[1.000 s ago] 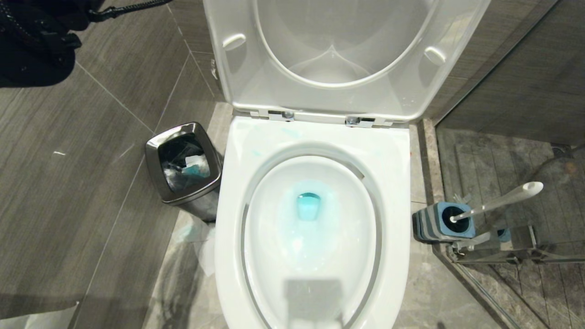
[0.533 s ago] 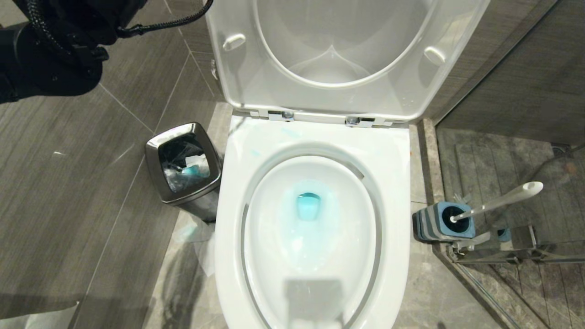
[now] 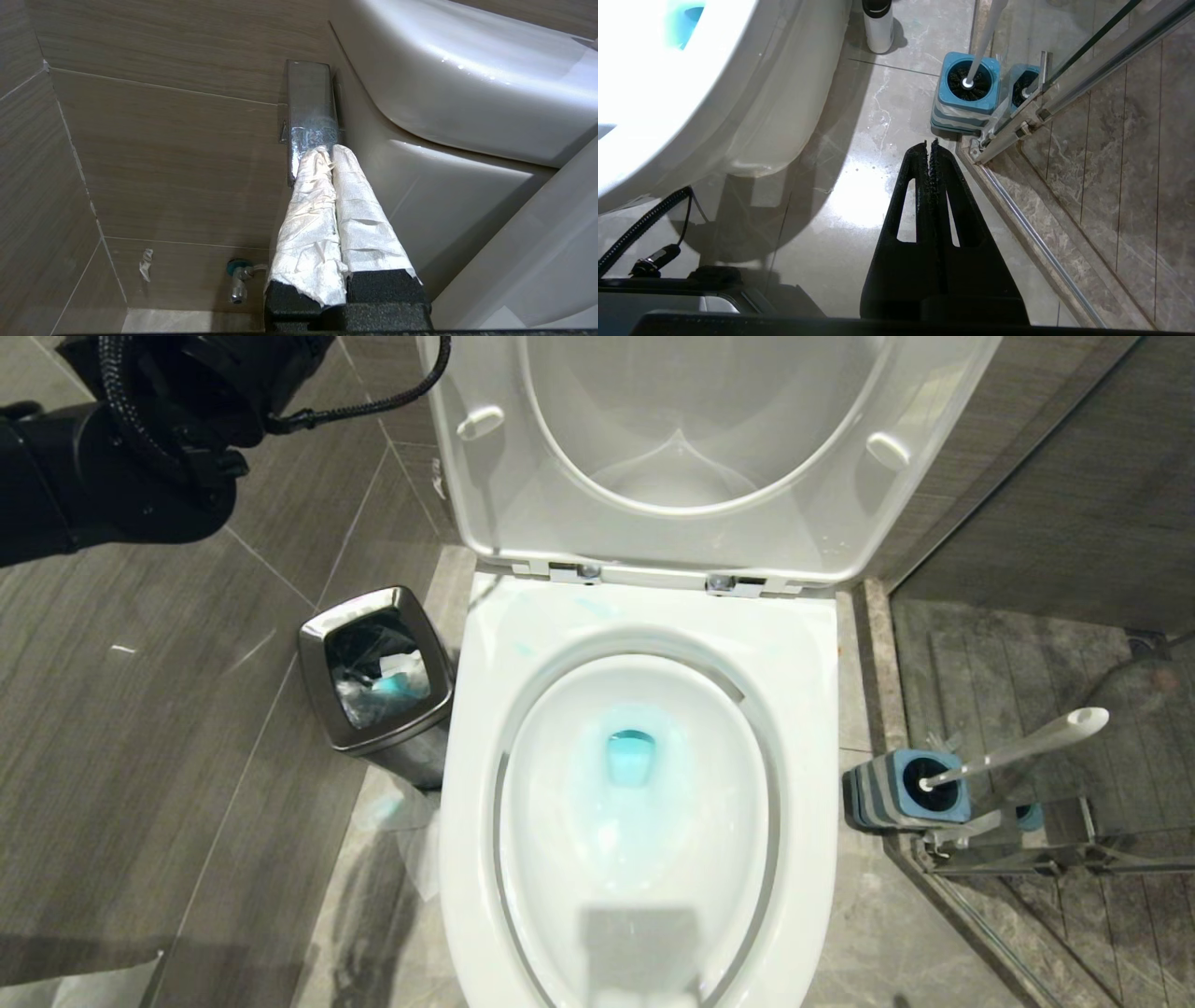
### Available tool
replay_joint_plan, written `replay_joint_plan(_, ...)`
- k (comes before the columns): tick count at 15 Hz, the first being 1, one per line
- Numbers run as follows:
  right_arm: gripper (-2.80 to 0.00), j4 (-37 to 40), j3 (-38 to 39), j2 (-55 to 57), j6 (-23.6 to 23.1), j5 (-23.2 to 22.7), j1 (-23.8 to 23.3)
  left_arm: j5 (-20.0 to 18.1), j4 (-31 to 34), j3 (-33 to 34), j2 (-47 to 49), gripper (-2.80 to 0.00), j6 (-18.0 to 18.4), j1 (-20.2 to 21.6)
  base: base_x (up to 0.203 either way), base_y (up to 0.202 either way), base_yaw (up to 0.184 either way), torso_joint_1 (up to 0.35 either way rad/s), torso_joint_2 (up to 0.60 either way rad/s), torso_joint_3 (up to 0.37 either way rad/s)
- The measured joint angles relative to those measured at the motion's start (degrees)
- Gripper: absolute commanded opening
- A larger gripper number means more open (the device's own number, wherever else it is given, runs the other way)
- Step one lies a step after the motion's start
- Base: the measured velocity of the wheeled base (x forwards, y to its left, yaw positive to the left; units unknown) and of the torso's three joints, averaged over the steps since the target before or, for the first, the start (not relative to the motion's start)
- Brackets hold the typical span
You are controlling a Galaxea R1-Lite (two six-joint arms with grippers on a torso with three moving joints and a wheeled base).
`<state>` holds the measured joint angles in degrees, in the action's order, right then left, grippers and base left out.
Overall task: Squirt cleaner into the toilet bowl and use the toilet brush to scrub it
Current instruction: Flush the toilet
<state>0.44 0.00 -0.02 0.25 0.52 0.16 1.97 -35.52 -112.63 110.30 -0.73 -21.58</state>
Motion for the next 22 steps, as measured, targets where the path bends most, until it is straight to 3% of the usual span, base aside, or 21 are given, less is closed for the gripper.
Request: replay_joint_plan(22, -2.80, 0.00, 0.00, 0.00, -0.01, 0.00, 0.00, 0.06, 1.38, -0.07, 5.55, -2.80, -0.45, -1.68, 0.000, 0.000, 0.000, 0.000, 0.00, 0.000)
